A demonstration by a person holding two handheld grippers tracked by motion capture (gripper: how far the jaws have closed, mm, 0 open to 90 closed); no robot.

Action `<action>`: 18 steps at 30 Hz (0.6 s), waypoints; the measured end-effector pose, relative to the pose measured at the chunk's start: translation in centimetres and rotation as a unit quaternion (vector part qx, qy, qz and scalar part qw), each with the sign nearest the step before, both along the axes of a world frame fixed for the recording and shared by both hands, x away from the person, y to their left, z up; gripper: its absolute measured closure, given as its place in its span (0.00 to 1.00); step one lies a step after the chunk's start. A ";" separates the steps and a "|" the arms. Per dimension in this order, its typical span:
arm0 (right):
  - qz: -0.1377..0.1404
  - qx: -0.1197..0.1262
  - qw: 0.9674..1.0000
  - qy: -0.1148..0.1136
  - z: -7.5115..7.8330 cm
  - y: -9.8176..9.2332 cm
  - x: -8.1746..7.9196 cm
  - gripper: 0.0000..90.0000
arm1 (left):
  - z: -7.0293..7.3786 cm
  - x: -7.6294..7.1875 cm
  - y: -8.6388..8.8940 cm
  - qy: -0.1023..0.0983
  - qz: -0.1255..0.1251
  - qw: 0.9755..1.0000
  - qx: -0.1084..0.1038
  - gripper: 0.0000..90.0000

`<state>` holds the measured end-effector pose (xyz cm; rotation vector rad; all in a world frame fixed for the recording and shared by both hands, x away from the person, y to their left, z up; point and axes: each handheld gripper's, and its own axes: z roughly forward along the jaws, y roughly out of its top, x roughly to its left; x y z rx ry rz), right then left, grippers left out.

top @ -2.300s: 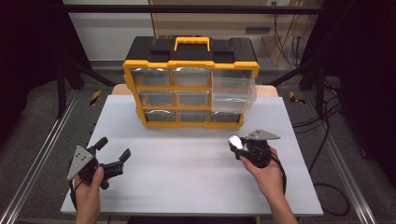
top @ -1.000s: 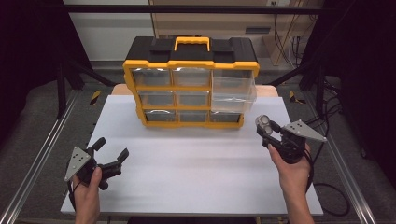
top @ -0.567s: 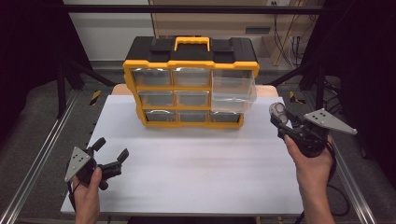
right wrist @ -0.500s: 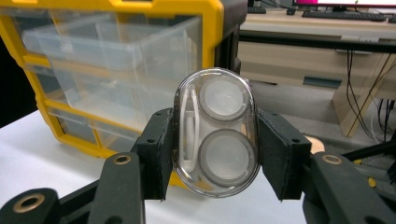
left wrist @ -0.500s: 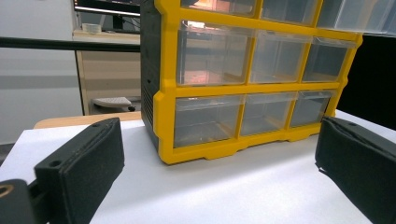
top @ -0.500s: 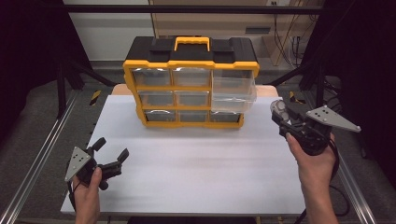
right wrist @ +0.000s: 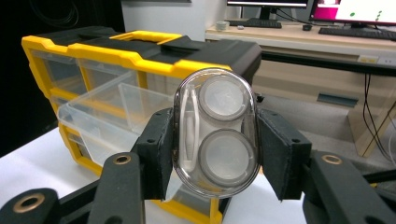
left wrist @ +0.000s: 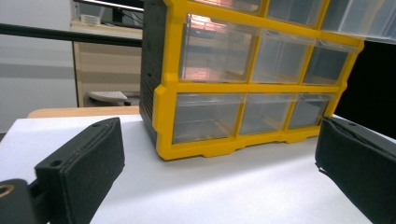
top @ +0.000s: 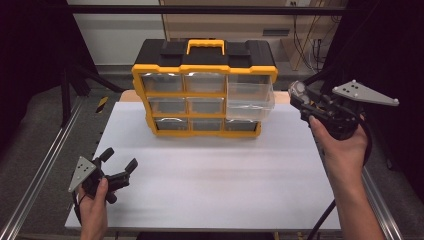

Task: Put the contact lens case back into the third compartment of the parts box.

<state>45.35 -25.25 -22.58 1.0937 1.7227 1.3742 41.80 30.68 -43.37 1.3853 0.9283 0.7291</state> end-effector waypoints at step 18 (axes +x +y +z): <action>0.036 -0.022 0.999 0.002 3.5 2.9 2.3 0.55 | 0.1 -0.2 -0.5 -0.002 -0.010 1.000 0.014 0.02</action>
